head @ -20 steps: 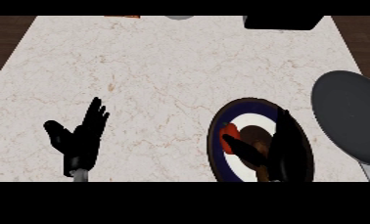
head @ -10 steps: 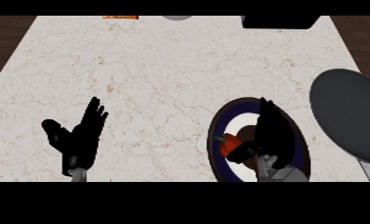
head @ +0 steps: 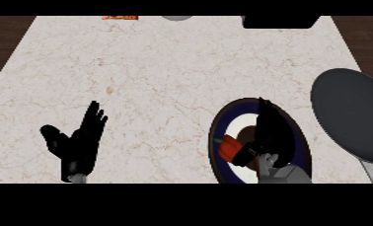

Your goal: Pick the bell pepper from the plate and place it in the pan

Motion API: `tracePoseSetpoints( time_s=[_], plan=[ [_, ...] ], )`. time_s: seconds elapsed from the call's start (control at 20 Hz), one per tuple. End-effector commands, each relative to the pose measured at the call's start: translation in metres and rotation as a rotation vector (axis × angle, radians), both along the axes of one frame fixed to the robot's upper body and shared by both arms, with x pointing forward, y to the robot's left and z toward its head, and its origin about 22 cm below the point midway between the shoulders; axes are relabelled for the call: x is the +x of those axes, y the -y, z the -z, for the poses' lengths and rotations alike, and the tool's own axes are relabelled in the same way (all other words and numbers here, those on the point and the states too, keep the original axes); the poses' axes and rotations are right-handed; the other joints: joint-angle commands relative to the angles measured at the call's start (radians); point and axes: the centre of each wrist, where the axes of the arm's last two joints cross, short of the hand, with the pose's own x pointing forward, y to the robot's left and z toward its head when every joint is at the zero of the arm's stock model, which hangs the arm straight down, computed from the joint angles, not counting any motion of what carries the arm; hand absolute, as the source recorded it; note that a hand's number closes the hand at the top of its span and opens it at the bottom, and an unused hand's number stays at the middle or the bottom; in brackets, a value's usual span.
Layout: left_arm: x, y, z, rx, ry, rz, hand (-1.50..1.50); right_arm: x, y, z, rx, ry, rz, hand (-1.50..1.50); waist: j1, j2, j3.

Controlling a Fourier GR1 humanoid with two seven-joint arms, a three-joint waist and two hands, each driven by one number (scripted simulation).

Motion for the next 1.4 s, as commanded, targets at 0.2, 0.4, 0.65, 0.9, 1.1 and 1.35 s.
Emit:
tracePoseSetpoints(
  time_s=[0.2, 0.4, 0.65, 0.9, 1.1, 1.35],
  plan=[
    [-0.012, -0.001, -0.008, -0.011, -0.014, 0.005, 0.0, 0.001, -0.004, 0.016, -0.062, 0.002, 0.083, -1.5, 0.0, 0.0, 0.001],
    [-0.012, -0.006, -0.002, 0.004, -0.003, 0.0, 0.0, 0.008, 0.005, 0.05, -0.085, -0.047, 0.097, -1.5, 0.004, 0.001, 0.001],
    [0.003, -0.017, 0.008, 0.002, 0.001, 0.004, 0.0, 0.008, 0.006, 0.057, -0.037, -0.023, 0.01, 1.5, -0.001, 0.001, 0.0],
    [-0.002, 0.0, 0.002, -0.012, -0.002, 0.008, 0.0, -0.002, -0.01, 0.07, -0.095, 0.064, -0.064, 1.5, 0.001, 0.0, 0.001],
    [0.028, -0.006, -0.011, 0.002, 0.001, -0.011, 0.0, -0.006, 0.007, 0.044, -0.102, 0.062, -0.066, 1.5, -0.005, 0.0, 0.0],
    [-0.005, -0.009, -0.001, 0.0, 0.012, -0.018, 0.0, 0.001, -0.008, 0.078, -0.13, 0.052, -0.063, 1.5, 0.001, 0.001, 0.001]
  ],
)
